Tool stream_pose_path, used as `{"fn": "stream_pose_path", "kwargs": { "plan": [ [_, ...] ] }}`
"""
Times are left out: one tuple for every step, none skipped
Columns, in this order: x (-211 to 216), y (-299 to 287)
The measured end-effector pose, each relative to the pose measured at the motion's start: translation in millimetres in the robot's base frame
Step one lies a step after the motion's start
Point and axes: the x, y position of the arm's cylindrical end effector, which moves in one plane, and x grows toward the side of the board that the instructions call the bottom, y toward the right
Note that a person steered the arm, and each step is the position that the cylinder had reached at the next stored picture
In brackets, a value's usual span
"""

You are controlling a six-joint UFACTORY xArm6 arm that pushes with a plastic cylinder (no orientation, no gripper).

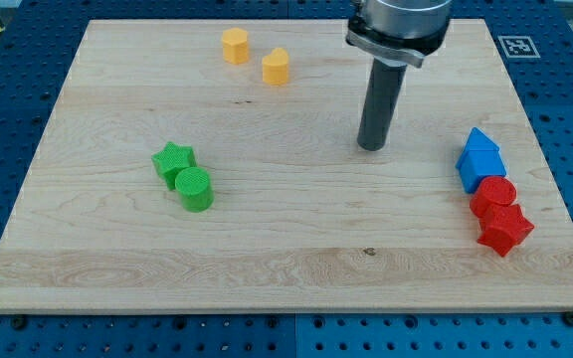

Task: Point your arm towards green circle

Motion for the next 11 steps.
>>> {"fn": "stream_pose_path", "kwargs": {
  "plan": [
    [0, -15],
    [0, -20],
    [0, -21],
    [0, -21],
    [1, -20],
    [19, -34],
    [53, -59],
    [89, -90],
    [111, -135],
    [122, -175],
    [111, -186]
  ]
}}
